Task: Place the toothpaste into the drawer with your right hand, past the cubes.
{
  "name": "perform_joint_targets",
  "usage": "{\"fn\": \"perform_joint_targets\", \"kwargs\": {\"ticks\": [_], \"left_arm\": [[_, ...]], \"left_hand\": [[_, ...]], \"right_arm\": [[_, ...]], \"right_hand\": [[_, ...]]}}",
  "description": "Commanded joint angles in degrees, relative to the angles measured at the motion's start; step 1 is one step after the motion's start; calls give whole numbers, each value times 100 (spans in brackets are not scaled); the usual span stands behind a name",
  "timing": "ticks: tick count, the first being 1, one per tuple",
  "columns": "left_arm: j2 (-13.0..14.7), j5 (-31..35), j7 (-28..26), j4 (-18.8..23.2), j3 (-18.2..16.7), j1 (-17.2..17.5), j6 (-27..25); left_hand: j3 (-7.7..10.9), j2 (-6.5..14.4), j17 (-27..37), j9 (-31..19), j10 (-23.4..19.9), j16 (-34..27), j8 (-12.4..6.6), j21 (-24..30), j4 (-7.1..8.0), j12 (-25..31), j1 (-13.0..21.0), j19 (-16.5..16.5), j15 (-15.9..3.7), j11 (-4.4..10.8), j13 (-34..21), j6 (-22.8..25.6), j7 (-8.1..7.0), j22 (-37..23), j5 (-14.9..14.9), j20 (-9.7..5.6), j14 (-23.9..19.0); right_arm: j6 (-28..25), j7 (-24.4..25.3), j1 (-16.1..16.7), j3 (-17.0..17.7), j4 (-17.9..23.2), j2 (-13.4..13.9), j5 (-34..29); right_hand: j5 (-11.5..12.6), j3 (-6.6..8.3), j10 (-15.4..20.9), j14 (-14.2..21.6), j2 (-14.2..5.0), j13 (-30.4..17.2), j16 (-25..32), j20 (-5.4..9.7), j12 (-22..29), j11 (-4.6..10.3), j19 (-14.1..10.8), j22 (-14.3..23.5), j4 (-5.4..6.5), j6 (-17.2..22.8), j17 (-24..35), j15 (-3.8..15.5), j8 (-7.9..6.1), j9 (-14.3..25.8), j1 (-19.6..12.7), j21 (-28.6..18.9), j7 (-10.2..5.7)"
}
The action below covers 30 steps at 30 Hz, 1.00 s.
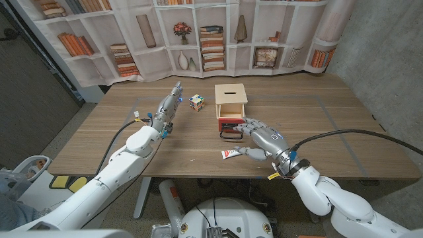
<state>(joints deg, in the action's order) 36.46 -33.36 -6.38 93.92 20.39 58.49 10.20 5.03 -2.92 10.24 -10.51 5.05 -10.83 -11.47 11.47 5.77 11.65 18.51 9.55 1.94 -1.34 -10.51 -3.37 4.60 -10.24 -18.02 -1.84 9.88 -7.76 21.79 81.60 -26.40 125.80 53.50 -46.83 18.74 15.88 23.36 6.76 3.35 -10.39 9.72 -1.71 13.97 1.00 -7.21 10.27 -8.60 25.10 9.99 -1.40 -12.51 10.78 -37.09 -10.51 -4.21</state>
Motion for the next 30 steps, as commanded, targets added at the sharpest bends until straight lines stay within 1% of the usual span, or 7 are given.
{"fn": "perform_joint_targets", "kwargs": {"ticks": [1, 3, 8, 15, 17, 23, 30], "left_arm": [[21, -29, 31, -16, -8, 9, -16], [25, -31, 42, -27, -4, 1, -25], [28, -36, 43, -28, -1, -10, -45], [31, -36, 66, -49, 17, -36, -73], [21, -44, 75, -62, 17, -40, -56], [4, -58, 84, -88, 12, -48, -32], [58, -26, 71, 0, -4, -81, -77]], "left_hand": [[-32, 71, 12, -16, 0, 18, 9, -9, -7, -1, 6, 239, -4, 19, -18, 31, 0, -11, 1, -21, 25], [-33, 72, 12, -16, 1, 18, 10, -9, -7, -2, 6, 239, -4, 14, -18, 30, 0, -11, 1, -22, 25], [-37, 74, 12, -16, 5, 18, 8, -9, -8, -3, 8, 240, -8, 14, -18, 36, 2, -11, 1, -21, 25], [-43, 79, 12, -17, 8, 18, 9, -9, -8, -5, 12, 241, -1, 9, -18, 38, 6, -11, 1, -19, 25], [-44, 79, 12, -17, 7, 18, 9, -10, -8, -4, 12, 244, -6, 13, -18, 38, 6, -11, 1, -19, 24], [-51, 83, 12, -17, 2, 19, 10, -9, -9, -2, 15, 242, -1, 20, -18, 37, 7, -11, 2, -17, 27], [-57, 86, 12, -17, 4, 21, 12, -9, -9, -4, 17, 244, -5, 14, -18, 35, 9, -11, 2, -16, 33]], "right_arm": [[-153, -135, -68, -128, 21, -37, 66], [-173, -173, -66, -133, 38, -27, 100], [-226, -199, -85, -173, 31, -38, 118], [-345, -282, -105, -243, 59, -40, 79], [-405, -287, -114, -281, 64, -58, 13], [-528, -297, -152, -391, 55, -106, -136], [-691, -315, -235, -559, -5, -197, -379]], "right_hand": [[46, 14, 61, -128, -9, -21, 9, -229, -16, 52, 181, 20, 32, 70, 29, -109, 12, 32, -69, 30, -32], [52, 15, 53, -169, -11, -21, 14, -351, -26, 78, 239, 19, 41, 76, 28, -145, 19, 32, -68, 29, -47], [58, 14, 64, -199, -9, -20, 27, -493, -33, 153, 304, 18, 52, 89, 26, -217, 28, 32, -66, 21, -91], [68, 13, 169, -192, -3, -13, 53, -544, -14, 93, 350, 17, 62, 294, 22, -103, -26, 30, -66, -1, -81], [70, 13, 168, -192, 0, -11, 56, -577, -19, 91, 379, 16, 63, 321, 21, -96, -29, 28, -68, 2, -133], [83, 22, 117, -218, 4, -6, 52, -633, -56, 142, 460, 16, 55, 317, 17, -92, -4, 24, -95, 8, -271], [94, 40, 62, -213, -3, -4, 61, -656, -89, 199, 461, 18, 42, 266, 16, -145, 33, 22, -137, -15, -305]]}}
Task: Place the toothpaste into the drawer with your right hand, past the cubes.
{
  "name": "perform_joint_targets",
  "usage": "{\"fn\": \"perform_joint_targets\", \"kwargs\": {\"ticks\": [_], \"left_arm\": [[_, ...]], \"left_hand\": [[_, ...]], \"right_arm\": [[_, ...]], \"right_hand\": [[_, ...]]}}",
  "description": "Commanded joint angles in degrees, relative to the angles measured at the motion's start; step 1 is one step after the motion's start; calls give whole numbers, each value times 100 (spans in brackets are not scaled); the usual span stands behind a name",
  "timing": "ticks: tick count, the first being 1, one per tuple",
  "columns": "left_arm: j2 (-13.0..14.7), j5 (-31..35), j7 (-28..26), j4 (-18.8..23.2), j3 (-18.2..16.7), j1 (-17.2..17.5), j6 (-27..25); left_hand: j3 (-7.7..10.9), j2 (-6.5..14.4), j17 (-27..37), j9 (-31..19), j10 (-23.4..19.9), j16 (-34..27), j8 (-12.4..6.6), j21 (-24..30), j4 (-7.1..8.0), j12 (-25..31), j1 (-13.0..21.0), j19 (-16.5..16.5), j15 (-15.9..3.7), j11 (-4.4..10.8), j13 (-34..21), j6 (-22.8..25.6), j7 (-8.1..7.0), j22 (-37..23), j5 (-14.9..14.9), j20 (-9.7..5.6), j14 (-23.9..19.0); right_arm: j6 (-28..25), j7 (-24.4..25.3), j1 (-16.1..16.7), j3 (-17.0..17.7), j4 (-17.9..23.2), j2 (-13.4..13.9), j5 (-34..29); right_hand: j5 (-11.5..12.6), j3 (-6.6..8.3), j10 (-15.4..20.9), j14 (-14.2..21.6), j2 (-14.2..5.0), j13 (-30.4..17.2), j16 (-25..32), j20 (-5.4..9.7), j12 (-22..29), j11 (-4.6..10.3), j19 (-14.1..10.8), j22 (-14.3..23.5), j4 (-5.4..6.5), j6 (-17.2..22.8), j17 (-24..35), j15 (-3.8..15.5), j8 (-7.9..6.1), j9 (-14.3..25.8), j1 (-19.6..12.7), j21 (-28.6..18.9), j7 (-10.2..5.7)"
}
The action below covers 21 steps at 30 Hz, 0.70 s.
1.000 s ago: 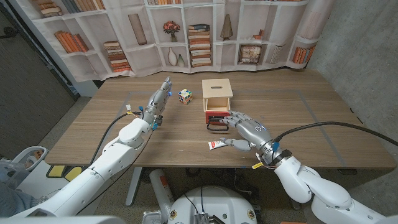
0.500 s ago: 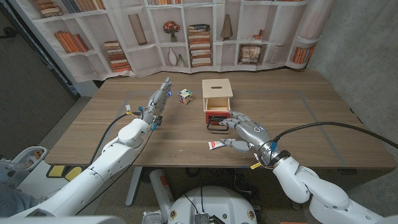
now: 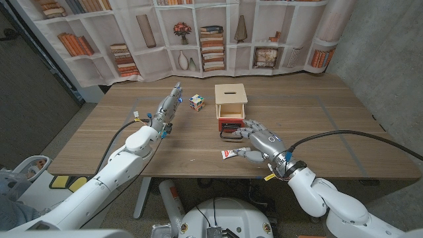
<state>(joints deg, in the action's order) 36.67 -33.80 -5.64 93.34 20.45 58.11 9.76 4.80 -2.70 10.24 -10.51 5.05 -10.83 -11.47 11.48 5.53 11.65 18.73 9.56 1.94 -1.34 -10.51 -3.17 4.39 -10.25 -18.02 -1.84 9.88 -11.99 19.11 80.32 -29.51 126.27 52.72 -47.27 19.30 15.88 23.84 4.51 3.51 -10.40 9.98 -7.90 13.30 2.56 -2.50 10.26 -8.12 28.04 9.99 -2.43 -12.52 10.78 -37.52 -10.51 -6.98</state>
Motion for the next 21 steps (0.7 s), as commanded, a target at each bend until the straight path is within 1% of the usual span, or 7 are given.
{"fn": "perform_joint_targets", "kwargs": {"ticks": [1, 2, 3, 8, 9, 13, 21], "left_arm": [[41, 13, -10, 75, -18, -45, -41], [44, 27, -22, 84, -20, -45, -37], [51, 26, -6, 86, -21, -49, -32], [50, 32, -2, 84, -9, -80, -65], [47, 34, 8, 71, -2, -99, -72], [37, 33, 15, 54, 5, -112, -72], [15, 39, 8, 39, 13, -113, -48]], "left_hand": [[-34, 64, 12, -17, 4, 21, 12, -9, 15, -4, -5, 243, 0, 14, -18, 16, 31, -11, 2, -16, 33], [-35, 64, 12, -17, 5, 22, 13, -9, 15, -4, -4, 243, -1, 16, -18, 13, 30, -11, 2, -19, 35], [-36, 65, 12, -17, 10, 22, 13, -9, 14, -6, -4, 244, -1, 19, -18, 12, 28, -11, 2, -18, 36], [-41, 68, 12, -17, 8, 23, 15, -9, 14, -5, -2, 246, 5, 24, -18, 9, 26, -11, 3, -18, 40], [-42, 68, 12, -17, 8, 23, 15, -9, 14, -5, -1, 246, 4, 21, -18, 9, 26, -11, 3, -16, 40], [-49, 73, 12, -17, 5, 22, 16, -9, 14, -4, 2, 247, 0, 7, -18, 8, 25, -11, 3, -17, 40], [-57, 77, 12, -17, 0, 22, 16, -8, 13, -2, 7, 246, 4, 33, -18, 9, 23, -11, 4, -18, 42]], "right_arm": [[-289, -46, -118, -269, -66, -131, -363], [-306, -28, -127, -289, -84, -143, -394], [-333, -21, -135, -306, -94, -154, -427], [-426, 21, -161, -369, -124, -193, -532], [-489, -4, -173, -399, -131, -215, -597], [-609, -40, -195, -456, -150, -253, -686], [-705, 38, -238, -541, -270, -298, -746]], "right_hand": [[47, 50, -70, 25, -19, -2, 43, -44, -64, 192, -21, 24, -12, -33, 15, -71, 50, 21, -122, -38, -25], [48, 51, -63, 34, -18, -2, 47, -48, -63, 212, -28, 24, -12, -34, 15, -81, 52, 21, -125, -43, -32], [52, 53, -67, 38, -14, -3, 49, -55, -68, 299, -26, 26, -13, -37, 16, -88, 59, 21, -134, -48, -46], [59, 55, -28, 60, -6, -2, 58, -49, -61, 371, 22, 29, -13, 8, 16, -87, 52, 20, -146, -40, -146], [61, 56, -30, 61, -2, -2, 58, -60, -67, 442, 67, 30, -12, 31, 16, -81, 50, 19, -150, -29, -186], [63, 58, -19, 66, 1, -1, 59, -75, -69, 473, 135, 31, -9, 35, 17, -74, 56, 19, -154, -14, -247], [69, 62, 106, 203, 13, 0, 101, -79, -39, 659, 151, 33, -4, 85, 16, -10, 58, 17, -169, -40, -386]]}}
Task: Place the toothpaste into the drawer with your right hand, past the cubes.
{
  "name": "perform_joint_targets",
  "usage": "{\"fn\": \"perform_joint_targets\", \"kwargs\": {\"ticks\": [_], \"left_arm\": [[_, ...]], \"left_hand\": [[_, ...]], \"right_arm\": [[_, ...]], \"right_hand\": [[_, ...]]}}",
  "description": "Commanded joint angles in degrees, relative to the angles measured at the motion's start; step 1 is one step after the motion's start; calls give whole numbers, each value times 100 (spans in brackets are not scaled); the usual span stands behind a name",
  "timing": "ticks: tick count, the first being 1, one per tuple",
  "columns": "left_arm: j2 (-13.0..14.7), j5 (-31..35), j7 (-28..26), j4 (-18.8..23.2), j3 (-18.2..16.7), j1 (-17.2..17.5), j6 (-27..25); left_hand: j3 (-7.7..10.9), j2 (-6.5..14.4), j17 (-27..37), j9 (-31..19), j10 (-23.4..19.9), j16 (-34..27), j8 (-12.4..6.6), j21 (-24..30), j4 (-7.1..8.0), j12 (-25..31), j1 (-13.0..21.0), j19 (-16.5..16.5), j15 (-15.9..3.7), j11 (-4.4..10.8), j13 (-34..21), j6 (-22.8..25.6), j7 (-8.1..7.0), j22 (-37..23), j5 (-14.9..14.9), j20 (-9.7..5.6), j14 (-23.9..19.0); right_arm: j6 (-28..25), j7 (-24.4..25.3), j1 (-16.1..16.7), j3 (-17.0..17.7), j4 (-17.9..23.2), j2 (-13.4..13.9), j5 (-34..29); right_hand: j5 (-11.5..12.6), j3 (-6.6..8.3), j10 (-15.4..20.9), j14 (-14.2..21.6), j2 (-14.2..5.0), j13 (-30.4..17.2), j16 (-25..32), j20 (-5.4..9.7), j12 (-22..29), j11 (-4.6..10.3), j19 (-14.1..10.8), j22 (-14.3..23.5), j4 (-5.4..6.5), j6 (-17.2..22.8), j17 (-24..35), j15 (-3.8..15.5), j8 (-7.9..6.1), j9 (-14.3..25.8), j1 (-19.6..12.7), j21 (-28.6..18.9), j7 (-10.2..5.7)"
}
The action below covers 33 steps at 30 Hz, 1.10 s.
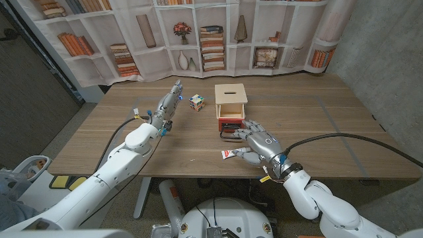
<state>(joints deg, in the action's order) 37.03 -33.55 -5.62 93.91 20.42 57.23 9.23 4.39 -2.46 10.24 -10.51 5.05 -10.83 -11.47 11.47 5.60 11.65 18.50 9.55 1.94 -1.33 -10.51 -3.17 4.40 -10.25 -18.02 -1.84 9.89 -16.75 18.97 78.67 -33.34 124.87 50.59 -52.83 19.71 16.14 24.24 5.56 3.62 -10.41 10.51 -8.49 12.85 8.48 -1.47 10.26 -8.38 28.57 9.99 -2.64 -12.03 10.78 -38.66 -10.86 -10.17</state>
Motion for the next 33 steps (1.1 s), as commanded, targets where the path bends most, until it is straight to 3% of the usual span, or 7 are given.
{"fn": "perform_joint_targets", "kwargs": {"ticks": [1, 9, 21, 33], "left_arm": [[-21, 14, 5, -18, 15, -25, 5], [-15, -9, -20, -22, 0, 25, -6], [4, -8, -52, 19, -13, 45, -37], [9, 7, -13, 3, 31, -23, -99]], "left_hand": [[-17, 55, 12, -17, -2, 21, 16, -7, 6, -2, 31, 244, 3, 37, -18, 10, 27, -11, 4, -20, 40], [-27, 60, 12, -17, 1, 22, 15, -8, 5, -3, 35, 247, 8, 14, -18, 13, 22, -11, 4, -19, 45], [-41, 67, 13, -17, 4, 21, 16, -12, 5, -5, 40, 262, 5, 34, -18, 15, 22, -11, 5, 1, 46], [-55, 75, 13, -17, 6, 20, 16, -11, 6, -6, 44, 264, 6, 13, -18, 17, 19, -11, 7, 7, 46]], "right_arm": [[-233, 52, -77, -162, -129, -81, -188], [-271, -171, -217, -246, -196, -78, -145], [-403, -336, -275, -314, -218, -75, -69], [-524, -187, -235, -355, -278, -113, -5]], "right_hand": [[28, 37, 77, 121, 4, 0, 53, -19, 7, 114, 49, 33, 22, 33, 16, 17, 13, 17, -57, -9, -73], [33, 42, 131, 206, 15, -2, 64, 6, 10, 224, 52, 33, 23, 166, 16, 11, -20, 17, -73, -24, -153], [39, 55, 232, 359, 22, -7, 74, 208, 21, 286, -30, 33, 27, 417, 15, 39, -69, 18, -103, -66, -193], [40, 72, 363, 385, 11, -10, 55, 221, 53, 308, -16, 33, 30, 633, 16, 49, -115, 19, -128, -61, -210]]}}
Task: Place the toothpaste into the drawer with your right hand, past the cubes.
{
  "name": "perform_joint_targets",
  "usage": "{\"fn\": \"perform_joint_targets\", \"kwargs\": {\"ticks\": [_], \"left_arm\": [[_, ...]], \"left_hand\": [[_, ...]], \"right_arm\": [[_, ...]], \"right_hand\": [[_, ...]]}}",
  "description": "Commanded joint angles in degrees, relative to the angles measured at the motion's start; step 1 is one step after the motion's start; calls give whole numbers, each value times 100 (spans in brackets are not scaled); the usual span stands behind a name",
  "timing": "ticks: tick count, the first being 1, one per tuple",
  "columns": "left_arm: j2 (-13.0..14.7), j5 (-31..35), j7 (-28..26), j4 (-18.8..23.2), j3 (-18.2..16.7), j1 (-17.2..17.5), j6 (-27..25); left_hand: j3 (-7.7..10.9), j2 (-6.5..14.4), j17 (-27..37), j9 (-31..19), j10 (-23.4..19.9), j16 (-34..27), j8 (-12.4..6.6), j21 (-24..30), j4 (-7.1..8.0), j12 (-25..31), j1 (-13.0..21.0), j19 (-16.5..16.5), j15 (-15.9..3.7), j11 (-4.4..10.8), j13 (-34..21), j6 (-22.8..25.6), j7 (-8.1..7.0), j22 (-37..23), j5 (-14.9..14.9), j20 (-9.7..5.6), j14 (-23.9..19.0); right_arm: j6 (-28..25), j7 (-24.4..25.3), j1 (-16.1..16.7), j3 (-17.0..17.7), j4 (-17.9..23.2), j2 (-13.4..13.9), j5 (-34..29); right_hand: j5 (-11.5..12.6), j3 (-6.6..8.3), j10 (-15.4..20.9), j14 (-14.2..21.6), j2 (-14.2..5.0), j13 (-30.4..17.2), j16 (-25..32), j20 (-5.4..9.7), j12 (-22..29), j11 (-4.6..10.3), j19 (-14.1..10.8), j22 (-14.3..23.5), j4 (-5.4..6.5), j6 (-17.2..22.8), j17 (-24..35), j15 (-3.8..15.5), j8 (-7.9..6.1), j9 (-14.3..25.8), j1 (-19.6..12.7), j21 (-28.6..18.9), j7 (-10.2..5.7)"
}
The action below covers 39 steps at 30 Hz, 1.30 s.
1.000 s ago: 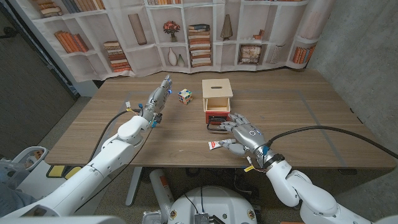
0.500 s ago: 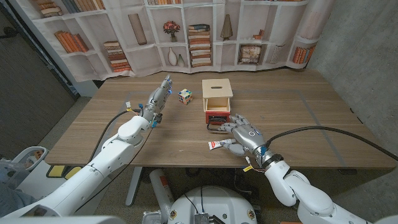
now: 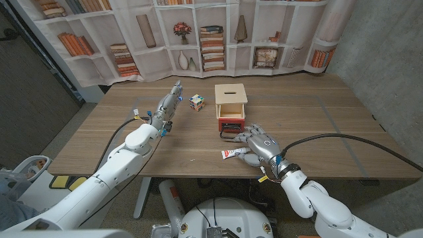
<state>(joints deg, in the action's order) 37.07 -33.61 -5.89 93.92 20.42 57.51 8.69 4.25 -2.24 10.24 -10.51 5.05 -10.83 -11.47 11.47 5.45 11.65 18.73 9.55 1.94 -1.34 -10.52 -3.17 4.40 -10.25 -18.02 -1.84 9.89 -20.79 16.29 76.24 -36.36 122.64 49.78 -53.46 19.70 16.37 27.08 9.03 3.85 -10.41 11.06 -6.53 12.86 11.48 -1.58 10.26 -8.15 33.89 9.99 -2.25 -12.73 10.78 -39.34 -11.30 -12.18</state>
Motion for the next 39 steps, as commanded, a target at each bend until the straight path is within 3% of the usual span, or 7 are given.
{"fn": "perform_joint_targets", "kwargs": {"ticks": [1, 12, 25, 39], "left_arm": [[-1, 12, 0, 6, 29, -46, -45], [28, 12, -32, 59, 16, -38, -98], [8, 34, -32, 46, 41, -70, -104], [-30, 50, -28, 7, 88, -115, -126]], "left_hand": [[-42, 53, 13, -17, 4, 19, 16, -11, 20, -5, 21, 264, 2, 15, -18, 16, 18, -11, 7, 10, 44], [-54, 59, 13, -17, -2, 22, 17, -16, 20, -3, 24, 282, 8, 28, -18, 16, 17, -12, 8, 18, 52], [-67, 67, 13, -17, 3, 20, 17, -15, 21, -5, 28, 286, 8, 17, -19, 17, 13, -12, 10, 25, 51], [-81, 73, 13, -17, 4, 20, 18, -19, 20, -6, 32, 303, 9, 46, -19, 16, 6, -13, 11, 43, 54]], "right_arm": [[-150, 87, 9, -63, -63, -49, 53], [-176, 206, -53, -122, -273, -127, 235], [-147, 504, -28, -137, -374, -132, 447], [-254, 428, -76, -253, -414, -131, 505]], "right_hand": [[41, 50, 101, 48, -13, -10, 2, 25, 59, 3, -3, 34, 7, 115, 16, 20, -46, 19, -63, -16, -16], [41, 77, 176, 178, -37, -11, 27, 50, 65, 41, -9, 33, 3, 239, 15, 88, -53, 18, -104, -20, -35], [20, 126, 518, 494, -71, -13, 72, 143, 125, 36, -197, 31, 0, 66, 12, 292, 74, 18, -176, -80, -44], [10, 155, 629, 555, -90, -14, 58, 164, 134, 55, -183, 31, -11, 102, 10, 280, 72, 21, -228, -64, -46]]}}
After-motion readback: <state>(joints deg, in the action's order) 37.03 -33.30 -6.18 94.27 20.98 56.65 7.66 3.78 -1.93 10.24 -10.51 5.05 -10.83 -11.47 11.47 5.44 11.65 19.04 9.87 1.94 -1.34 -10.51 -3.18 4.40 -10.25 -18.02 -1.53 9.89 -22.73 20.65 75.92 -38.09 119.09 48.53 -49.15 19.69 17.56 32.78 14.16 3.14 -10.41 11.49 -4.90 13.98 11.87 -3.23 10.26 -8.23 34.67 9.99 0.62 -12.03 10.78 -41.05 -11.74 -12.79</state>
